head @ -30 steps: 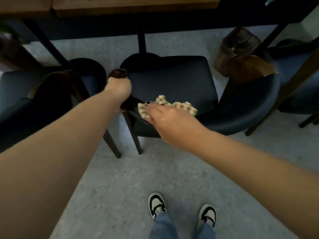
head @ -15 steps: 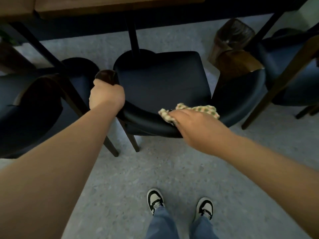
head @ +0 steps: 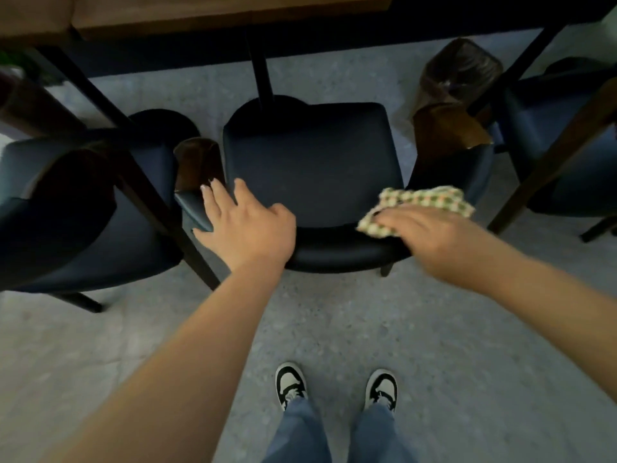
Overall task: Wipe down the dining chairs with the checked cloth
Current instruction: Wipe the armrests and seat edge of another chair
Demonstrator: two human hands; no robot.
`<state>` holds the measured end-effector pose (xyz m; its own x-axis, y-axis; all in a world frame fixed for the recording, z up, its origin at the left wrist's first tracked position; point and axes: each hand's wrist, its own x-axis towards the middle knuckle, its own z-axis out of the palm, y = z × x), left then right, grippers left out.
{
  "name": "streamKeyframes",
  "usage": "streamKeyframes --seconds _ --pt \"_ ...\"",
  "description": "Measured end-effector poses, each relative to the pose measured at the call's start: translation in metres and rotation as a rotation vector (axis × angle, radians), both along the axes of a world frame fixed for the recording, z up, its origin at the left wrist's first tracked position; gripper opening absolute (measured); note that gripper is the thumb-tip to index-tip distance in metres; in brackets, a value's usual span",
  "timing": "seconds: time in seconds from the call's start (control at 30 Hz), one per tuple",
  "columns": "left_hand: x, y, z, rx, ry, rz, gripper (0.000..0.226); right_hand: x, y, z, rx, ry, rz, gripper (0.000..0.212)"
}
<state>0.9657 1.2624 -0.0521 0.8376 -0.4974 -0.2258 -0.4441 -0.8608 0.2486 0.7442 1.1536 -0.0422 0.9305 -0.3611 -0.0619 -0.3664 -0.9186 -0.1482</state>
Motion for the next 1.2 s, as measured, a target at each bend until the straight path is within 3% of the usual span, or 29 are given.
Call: streamKeyframes --seconds 0.13,0.23,0.33,0.43,0.53,0.63,0.73,0.9,1.07,1.2 --pt "0.006 -0.004 -0.001 0.033 0.0 0.026 0.069 -0.008 -0.027 0.012 0.07 0.049 -0.296 0.043" --pt "0.004 -0.006 0.0 0.025 -0.009 0.039 0.066 0.042 0.019 0.006 0.134 -0.054 -0.183 0.041" --pt "0.006 -0.006 0.001 0.03 -0.022 0.05 0.063 0.084 0.07 -0.004 0.124 -0.302 -0.12 0.023" --pt "0.007 -0.007 0.004 0.044 -0.017 0.052 0.059 0.074 0.07 -0.007 0.103 -0.355 -0.081 0.031" --pt "0.007 -0.006 0.005 0.054 -0.009 0.048 0.054 0.026 0.023 0.002 0.124 -0.183 0.036 0.036" --pt "0.007 -0.006 0.004 0.041 -0.012 0.052 0.049 -0.013 -0.048 0.011 0.047 0.037 -0.206 0.046" --pt "0.005 -0.005 0.005 0.004 -0.004 0.067 0.046 -0.024 -0.075 0.024 0.204 -0.003 -0.471 0.05" --pt "0.002 -0.001 0.008 -0.139 0.057 0.12 0.052 0.029 -0.036 0.031 0.396 0.033 -0.488 0.033" --pt "0.004 0.013 0.009 -0.438 0.119 0.161 0.059 0.108 -0.024 0.025 0.41 -0.272 -0.59 0.029" --pt "0.061 0.013 0.011 -0.664 0.345 0.263 0.061 0.176 -0.03 0.012 0.329 -0.515 -0.627 0.03"
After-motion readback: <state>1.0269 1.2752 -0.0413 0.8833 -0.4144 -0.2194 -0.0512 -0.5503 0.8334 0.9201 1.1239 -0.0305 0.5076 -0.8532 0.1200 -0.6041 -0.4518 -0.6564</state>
